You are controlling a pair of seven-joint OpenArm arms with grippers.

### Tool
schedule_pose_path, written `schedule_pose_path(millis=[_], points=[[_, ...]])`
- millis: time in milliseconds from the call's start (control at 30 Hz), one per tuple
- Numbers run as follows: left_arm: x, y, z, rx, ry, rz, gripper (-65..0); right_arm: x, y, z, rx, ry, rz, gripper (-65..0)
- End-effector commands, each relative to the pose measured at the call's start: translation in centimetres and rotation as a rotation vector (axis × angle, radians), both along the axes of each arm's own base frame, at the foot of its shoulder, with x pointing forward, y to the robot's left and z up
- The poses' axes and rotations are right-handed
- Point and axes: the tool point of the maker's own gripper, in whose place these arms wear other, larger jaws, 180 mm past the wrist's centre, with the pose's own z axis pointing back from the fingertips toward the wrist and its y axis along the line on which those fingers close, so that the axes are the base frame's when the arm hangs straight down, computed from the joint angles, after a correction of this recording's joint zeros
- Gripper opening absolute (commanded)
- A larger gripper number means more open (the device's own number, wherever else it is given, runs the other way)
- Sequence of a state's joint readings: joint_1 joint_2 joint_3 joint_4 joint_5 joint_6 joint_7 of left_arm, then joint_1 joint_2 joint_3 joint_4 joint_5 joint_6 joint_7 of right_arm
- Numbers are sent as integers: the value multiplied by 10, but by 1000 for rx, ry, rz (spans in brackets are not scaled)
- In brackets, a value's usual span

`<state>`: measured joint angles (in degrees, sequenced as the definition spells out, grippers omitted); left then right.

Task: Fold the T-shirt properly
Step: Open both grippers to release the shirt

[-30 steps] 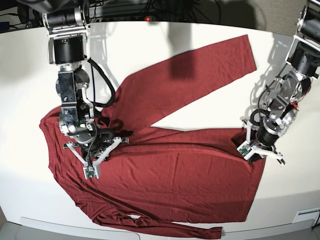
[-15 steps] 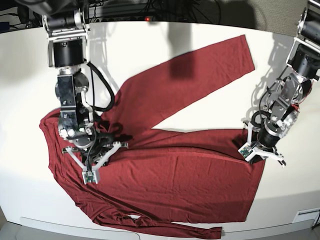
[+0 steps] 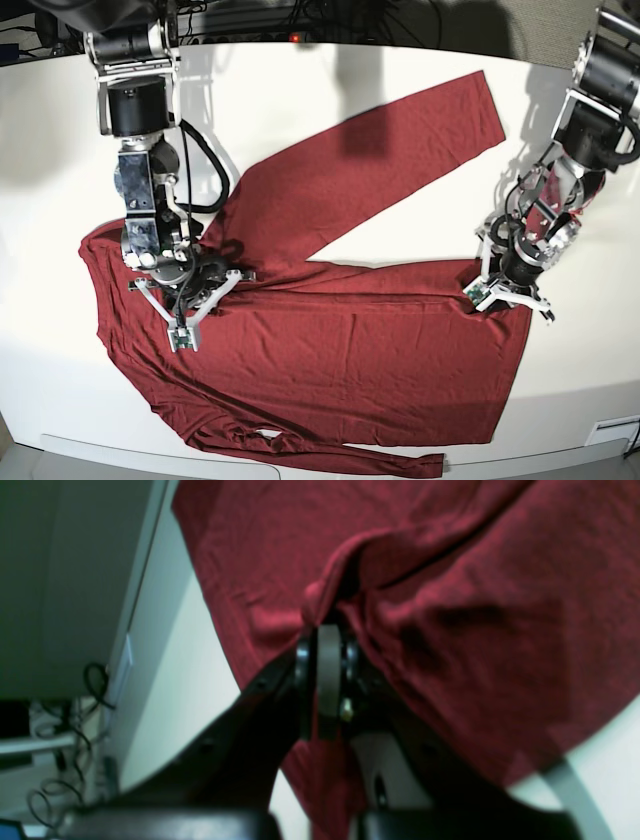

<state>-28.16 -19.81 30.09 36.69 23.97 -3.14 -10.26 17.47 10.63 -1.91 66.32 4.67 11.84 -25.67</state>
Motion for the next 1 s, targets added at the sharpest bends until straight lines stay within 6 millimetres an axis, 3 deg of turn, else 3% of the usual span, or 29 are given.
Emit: schedule_pose_path(millis=[0,467,567,667,967], points=[[16,5,22,3,-66,8,-650,15,-3,21,-2,-66,-4,-650],[21,5,31,3,-113,8,-650,23,-4,32,-26,-143,4,-648],[24,5,36,2,-122,7,-650,27,-7,40,-79,-197,17,-470],[25,5,37,2,-124,6,-650,34,-6,53,-85,-280,28,-376],[25,5,37,2,-125,6,-650,35,-5,56,-79,-297,29,-352]])
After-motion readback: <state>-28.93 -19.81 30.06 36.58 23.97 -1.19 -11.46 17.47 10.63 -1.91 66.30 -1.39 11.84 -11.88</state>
